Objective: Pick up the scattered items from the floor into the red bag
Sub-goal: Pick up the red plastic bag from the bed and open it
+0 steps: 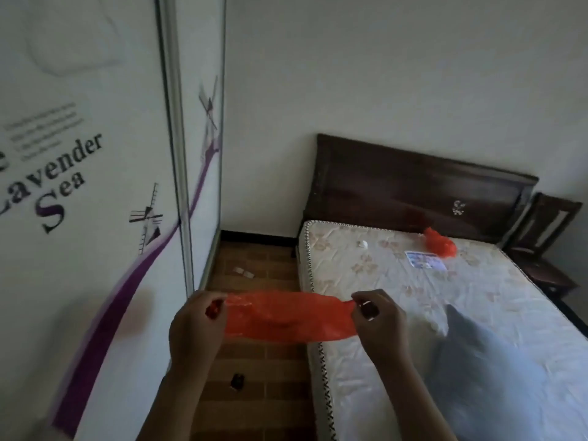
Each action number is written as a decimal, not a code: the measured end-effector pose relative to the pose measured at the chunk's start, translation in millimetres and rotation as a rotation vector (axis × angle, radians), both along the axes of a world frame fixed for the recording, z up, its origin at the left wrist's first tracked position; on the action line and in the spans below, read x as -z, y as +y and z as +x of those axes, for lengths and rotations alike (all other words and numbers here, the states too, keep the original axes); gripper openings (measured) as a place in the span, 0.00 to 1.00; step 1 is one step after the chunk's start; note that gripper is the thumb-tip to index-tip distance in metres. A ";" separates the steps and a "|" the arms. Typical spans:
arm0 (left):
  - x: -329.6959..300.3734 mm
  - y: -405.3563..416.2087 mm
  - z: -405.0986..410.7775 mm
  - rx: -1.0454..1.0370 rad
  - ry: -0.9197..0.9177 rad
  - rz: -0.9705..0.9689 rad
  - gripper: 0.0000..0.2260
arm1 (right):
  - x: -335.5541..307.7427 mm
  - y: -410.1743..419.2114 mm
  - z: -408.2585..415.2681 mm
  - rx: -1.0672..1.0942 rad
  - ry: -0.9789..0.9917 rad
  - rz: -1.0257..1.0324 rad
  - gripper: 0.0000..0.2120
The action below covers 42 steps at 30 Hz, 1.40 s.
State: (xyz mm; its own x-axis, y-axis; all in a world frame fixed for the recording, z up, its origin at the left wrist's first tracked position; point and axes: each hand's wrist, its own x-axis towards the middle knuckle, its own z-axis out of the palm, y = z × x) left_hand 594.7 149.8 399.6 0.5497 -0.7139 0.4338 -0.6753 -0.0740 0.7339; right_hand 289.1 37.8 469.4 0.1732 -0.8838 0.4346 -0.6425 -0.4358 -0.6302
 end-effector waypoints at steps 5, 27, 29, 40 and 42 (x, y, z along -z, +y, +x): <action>7.5 20.3 10.0 -0.113 0.041 0.038 0.07 | 11.5 -26.1 39.7 -0.156 0.016 0.031 0.12; -10.0 223.1 -63.6 -0.949 0.136 0.389 0.06 | 86.7 30.6 181.2 -0.944 -0.106 0.434 0.12; -14.6 244.9 -68.4 -1.004 0.139 0.383 0.05 | 79.1 53.6 191.9 -0.994 -0.103 0.438 0.11; -10.4 412.8 -90.9 -1.150 0.199 0.233 0.06 | 63.5 214.7 219.4 -1.163 -0.026 0.346 0.11; -3.8 456.8 -97.7 -1.188 0.199 0.204 0.06 | 65.5 256.2 219.2 -1.192 0.005 0.321 0.11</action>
